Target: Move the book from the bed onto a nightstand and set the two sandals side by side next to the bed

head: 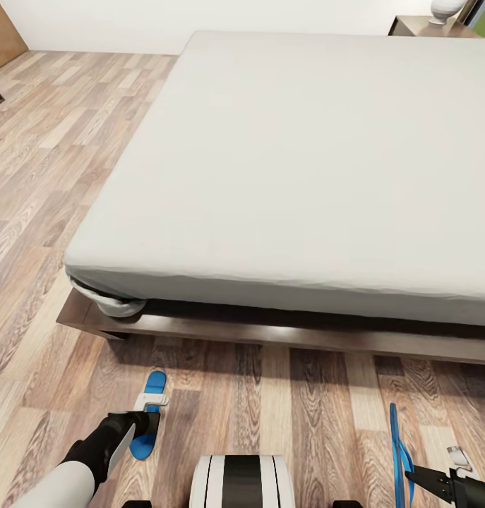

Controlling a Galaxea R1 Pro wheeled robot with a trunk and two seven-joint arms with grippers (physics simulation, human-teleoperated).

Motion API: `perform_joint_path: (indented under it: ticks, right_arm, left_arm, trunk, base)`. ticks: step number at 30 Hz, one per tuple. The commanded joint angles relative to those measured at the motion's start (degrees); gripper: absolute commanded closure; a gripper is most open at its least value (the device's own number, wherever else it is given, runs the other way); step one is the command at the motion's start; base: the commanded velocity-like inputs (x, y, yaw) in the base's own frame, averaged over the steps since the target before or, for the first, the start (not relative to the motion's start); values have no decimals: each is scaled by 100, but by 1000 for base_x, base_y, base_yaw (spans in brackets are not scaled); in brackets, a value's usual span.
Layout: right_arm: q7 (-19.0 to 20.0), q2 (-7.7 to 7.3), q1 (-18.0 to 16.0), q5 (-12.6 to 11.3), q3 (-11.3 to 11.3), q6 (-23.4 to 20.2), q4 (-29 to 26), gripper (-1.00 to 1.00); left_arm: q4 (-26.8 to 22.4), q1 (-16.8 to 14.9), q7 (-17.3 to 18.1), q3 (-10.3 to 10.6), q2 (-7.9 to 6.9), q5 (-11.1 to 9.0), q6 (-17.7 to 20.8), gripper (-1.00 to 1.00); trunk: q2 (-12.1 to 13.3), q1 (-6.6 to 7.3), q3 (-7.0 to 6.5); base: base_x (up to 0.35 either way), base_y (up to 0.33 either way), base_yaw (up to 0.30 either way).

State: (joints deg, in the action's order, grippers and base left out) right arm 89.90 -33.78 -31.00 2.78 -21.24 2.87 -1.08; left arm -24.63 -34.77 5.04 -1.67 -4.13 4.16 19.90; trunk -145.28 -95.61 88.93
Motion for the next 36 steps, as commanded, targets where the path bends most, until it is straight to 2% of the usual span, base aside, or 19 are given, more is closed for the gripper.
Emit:
perform_joint_path:
  ticks: [1, 10, 13, 36]
  right_arm:
    - [10, -2, -3, 29, -28, 29, 2, 100]
    - [10, 0, -3, 29, -27, 29, 2, 100]
    - [10, 1, -3, 29, -29, 29, 2, 100]
    - [10, -3, -3, 29, -28, 29, 2, 100]
  left_arm:
    - [2, 5, 32, -17, 0, 41, 32, 100]
    - [2, 5, 32, -17, 0, 41, 32, 100]
    - [2, 5, 32, -17, 0, 41, 32, 100]
    - [2, 5, 32, -18, 0, 41, 32, 100]
  trunk:
    - [-1, -1, 4]
    - [-1, -1, 4]
    - [-5, -8, 70]
    - [-5, -8, 70]
  base:
    - [0, 0, 0]
    - [0, 0, 0]
    - [0, 0, 0]
    - [0, 0, 0]
